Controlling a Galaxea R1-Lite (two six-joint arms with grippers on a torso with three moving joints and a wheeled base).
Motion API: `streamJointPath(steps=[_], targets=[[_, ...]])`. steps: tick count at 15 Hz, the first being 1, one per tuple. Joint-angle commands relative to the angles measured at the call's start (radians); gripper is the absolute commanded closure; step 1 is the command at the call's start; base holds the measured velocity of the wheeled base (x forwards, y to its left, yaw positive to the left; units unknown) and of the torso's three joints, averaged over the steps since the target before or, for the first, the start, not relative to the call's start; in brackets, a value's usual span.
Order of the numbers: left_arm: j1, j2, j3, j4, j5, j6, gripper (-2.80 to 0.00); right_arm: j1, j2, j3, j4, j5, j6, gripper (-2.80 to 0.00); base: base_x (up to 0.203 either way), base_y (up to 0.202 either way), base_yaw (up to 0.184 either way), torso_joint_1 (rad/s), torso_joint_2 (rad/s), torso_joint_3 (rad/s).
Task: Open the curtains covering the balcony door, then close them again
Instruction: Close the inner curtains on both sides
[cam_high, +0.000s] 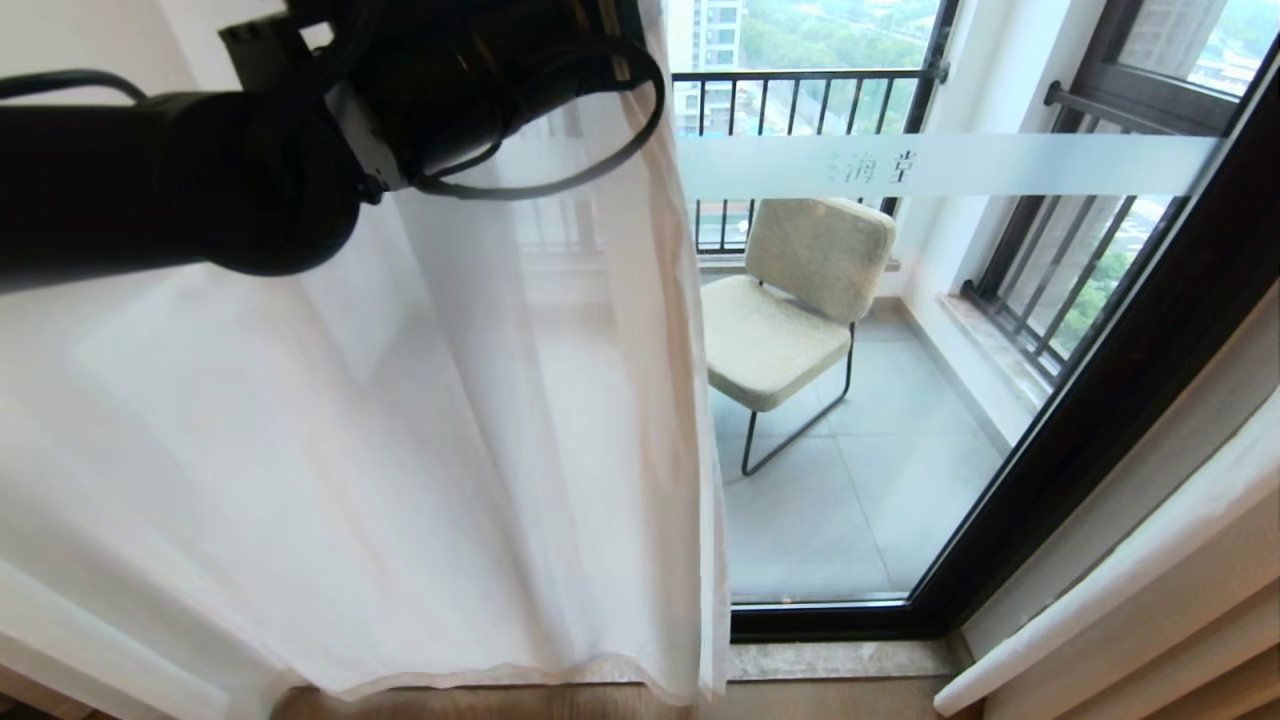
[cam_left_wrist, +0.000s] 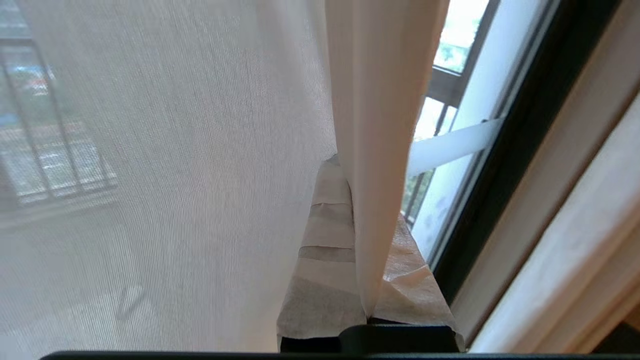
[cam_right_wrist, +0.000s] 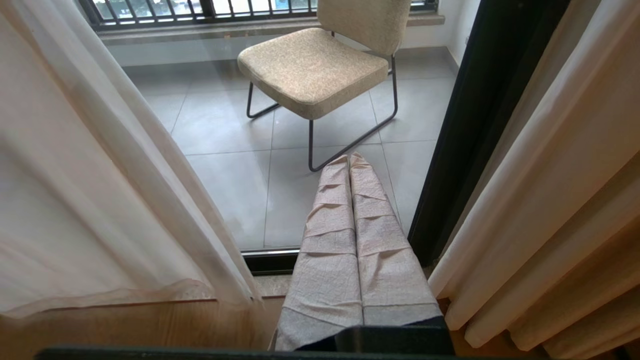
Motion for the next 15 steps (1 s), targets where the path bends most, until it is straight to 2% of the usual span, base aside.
streamJointPath(steps=[1,4,9,15], targets=[[0.043,-0.03,0.001,-0.004,0.007,0.008,0.0,0.0,0.002,0.0,-0.001,0.0,0.0,0.0,0.0,0.0,0.0,0.0,0.0,0.0],[0.112,-0.075,0.006,0.002,0.042,0.026,0.0,0.0,0.002,0.0,0.001,0.0,0.0,0.0,0.0,0.0,0.0,0.0,0.0,0.0],[0.228,-0.143,0.026,0.007,0.058,0.04,0.0,0.0,0.002,0.0,-0.001,0.0,0.0,0.0,0.0,0.0,0.0,0.0,0.0,0.0],[0.407,-0.279,0.198,0.008,0.056,0.041,0.0,0.0,0.002,0.0,0.0,0.0,0.0,0.0,0.0,0.0,0.0,0.0,0.0,0.0]])
